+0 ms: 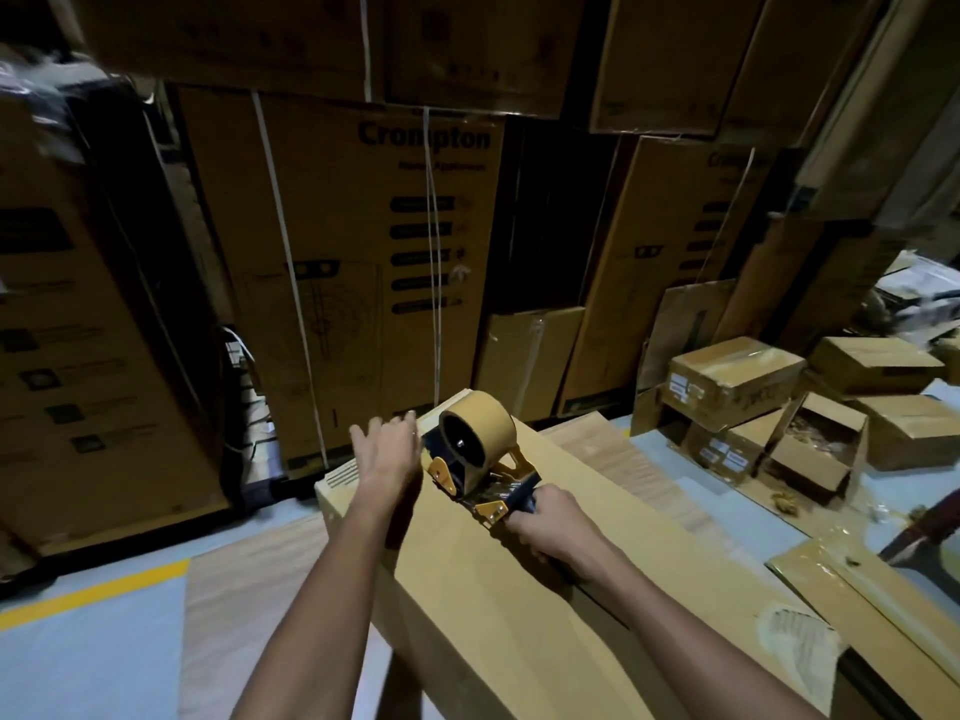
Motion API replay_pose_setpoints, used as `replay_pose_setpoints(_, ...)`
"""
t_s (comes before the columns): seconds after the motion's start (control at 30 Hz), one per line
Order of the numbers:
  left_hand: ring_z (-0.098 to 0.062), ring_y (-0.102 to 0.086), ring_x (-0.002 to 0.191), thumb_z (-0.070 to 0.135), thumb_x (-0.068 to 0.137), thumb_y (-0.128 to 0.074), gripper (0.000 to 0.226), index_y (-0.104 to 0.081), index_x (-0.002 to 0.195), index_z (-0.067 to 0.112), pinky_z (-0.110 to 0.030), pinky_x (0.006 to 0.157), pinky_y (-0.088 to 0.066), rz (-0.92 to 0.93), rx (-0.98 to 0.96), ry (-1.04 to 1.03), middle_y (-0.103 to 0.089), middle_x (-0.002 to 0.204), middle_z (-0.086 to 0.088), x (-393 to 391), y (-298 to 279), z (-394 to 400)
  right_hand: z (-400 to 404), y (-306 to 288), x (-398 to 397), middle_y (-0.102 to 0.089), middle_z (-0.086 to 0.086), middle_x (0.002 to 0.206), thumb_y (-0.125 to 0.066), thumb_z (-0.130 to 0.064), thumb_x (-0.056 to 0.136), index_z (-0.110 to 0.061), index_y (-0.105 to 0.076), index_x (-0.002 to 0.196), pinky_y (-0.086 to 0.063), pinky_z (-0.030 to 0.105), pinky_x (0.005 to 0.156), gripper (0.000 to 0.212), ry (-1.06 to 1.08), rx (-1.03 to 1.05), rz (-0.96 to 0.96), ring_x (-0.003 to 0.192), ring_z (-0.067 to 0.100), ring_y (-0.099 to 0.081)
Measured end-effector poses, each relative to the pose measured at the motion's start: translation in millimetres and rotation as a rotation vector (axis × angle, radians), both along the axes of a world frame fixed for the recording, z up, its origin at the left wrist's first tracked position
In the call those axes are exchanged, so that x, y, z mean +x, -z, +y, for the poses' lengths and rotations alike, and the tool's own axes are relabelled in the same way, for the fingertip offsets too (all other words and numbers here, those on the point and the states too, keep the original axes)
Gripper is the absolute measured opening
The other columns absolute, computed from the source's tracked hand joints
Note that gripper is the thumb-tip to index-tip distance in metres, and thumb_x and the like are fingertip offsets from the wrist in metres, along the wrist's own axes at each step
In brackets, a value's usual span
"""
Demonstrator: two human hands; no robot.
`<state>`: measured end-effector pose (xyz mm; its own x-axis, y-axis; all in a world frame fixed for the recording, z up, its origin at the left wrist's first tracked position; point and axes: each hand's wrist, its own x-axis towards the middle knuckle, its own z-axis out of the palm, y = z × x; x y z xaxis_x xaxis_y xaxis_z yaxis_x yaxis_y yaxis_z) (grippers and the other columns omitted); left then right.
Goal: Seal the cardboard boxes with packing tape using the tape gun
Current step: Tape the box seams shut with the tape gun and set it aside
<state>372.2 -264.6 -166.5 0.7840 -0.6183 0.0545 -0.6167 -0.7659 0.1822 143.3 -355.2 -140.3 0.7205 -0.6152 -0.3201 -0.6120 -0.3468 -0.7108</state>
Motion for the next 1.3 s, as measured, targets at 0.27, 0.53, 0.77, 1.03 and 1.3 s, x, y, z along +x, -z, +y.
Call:
replay_pose_setpoints(0.27, -0.02, -0.009, 0.156, 0.036, 0.107, -0.043, 0.036, -0.065, 0.134, 0.029, -0.051, 0.124, -0.012, 0.093, 0.006, 0.141, -0.013, 0.17, 0.003, -6.4, 17.4, 7.6, -3.2, -3.4, -0.7, -0.067, 0.001, 0.073, -0.067, -0.029, 0.095, -0.015, -0.068, 0.088, -0.049, 0.025, 0.052, 0.015, 0.007, 0.03, 0.014, 0.059, 0.013, -0.058)
replay_pose_setpoints(0.53, -0.026, 0.002, 0.157, 0.05, 0.108, -0.028, 0.05, -0.032, 0.157, 0.038, -0.057, 0.124, -0.006, 0.058, 0.086, 0.154, -0.008, 0.171, 0.0, -11.1, 12.9, 7.7, -6.1, -0.2, -40.6, -0.064, 0.0, 0.066, -0.069, -0.032, 0.094, -0.013, -0.064, 0.086, -0.046, 0.023, 0.05, 0.022, 0.027, 0.019, 0.011, 0.054, 0.011, -0.056)
replay_pose_setpoints(0.77, -0.024, 0.01, 0.157, 0.034, 0.107, -0.034, 0.053, -0.03, 0.159, 0.023, -0.066, 0.119, 0.012, 0.079, 0.152, 0.27, -0.002, 0.171, 0.004, -54.6, 22.3, 1.4, 0.7, 3.6, -44.9, -0.064, -0.001, 0.066, -0.07, -0.028, 0.092, -0.015, -0.065, 0.082, -0.044, 0.025, 0.05, 0.017, 0.044, 0.022, -0.007, 0.054, 0.013, -0.055)
replay_pose_setpoints(1.03, -0.018, 0.001, 0.157, 0.033, 0.107, -0.035, 0.049, -0.04, 0.155, 0.024, -0.064, 0.119, 0.013, 0.096, 0.142, 0.273, -0.006, 0.17, 0.007, -57.9, 22.7, 0.9, -3.6, 2.1, -47.3, -0.062, 0.0, 0.061, -0.07, -0.027, 0.091, -0.011, -0.064, 0.078, -0.046, 0.029, 0.051, 0.022, 0.029, 0.058, -0.02, 0.051, 0.014, -0.055)
replay_pose_setpoints(1.3, -0.022, 0.003, 0.157, 0.05, 0.109, -0.023, 0.053, -0.025, 0.16, 0.035, -0.064, 0.118, 0.012, 0.128, 0.144, 0.281, -0.003, 0.171, 0.006, -59.1, 17.3, 3.5, -3.3, -0.4, -87.9, -0.062, -0.002, 0.063, -0.072, -0.036, 0.092, -0.015, -0.062, 0.081, -0.045, 0.024, 0.052, 0.026, 0.061, 0.041, 0.008, 0.051, 0.01, -0.055)
